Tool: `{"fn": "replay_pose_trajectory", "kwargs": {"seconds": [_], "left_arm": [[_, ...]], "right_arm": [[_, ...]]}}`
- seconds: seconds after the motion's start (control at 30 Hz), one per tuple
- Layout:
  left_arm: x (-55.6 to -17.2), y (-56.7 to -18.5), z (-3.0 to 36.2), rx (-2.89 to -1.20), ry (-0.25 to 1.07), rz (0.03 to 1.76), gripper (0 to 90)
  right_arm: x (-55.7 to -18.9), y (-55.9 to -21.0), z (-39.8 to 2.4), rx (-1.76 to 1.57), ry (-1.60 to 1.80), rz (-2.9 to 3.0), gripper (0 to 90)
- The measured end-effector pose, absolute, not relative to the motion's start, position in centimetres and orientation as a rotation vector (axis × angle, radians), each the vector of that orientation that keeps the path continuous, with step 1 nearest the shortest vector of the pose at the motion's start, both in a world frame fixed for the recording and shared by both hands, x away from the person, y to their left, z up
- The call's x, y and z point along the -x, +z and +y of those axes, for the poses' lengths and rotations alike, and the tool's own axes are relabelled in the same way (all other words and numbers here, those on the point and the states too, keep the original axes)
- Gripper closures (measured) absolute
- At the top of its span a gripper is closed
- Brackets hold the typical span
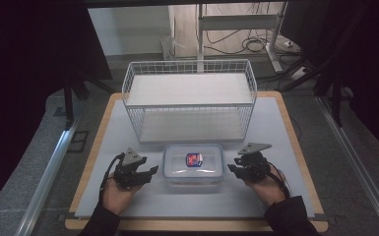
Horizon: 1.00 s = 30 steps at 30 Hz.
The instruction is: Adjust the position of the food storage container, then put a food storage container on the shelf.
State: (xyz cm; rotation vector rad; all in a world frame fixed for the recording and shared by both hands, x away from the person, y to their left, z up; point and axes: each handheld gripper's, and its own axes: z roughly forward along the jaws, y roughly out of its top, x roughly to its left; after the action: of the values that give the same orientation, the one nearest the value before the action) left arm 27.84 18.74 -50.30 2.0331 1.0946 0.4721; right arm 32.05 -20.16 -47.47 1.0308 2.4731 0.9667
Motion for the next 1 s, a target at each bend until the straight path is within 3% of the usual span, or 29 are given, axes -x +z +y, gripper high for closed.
{"fn": "replay_pose_trajectory", "kwargs": {"seconds": [0.13,0.4,0.73,1.0], "left_arm": [[-27.9,-50.9,19.4,-2.041,0.401,1.102,21.0],[-27.4,-51.1,19.8,-2.056,0.371,1.091,11.0],[-27.4,-51.1,20.0,-2.032,0.372,1.076,7.1],[-27.6,-51.3,20.2,-2.01,0.358,1.068,2.3]], "right_arm": [[-31.9,-47.4,-20.7,-1.017,1.016,2.477,42.5],[-32.2,-47.5,-21.6,-1.015,1.096,2.483,20.6],[-32.3,-47.4,-21.7,-1.007,1.109,2.489,13.0],[-32.3,-47.2,-21.9,-1.011,1.113,2.48,11.8]]}}
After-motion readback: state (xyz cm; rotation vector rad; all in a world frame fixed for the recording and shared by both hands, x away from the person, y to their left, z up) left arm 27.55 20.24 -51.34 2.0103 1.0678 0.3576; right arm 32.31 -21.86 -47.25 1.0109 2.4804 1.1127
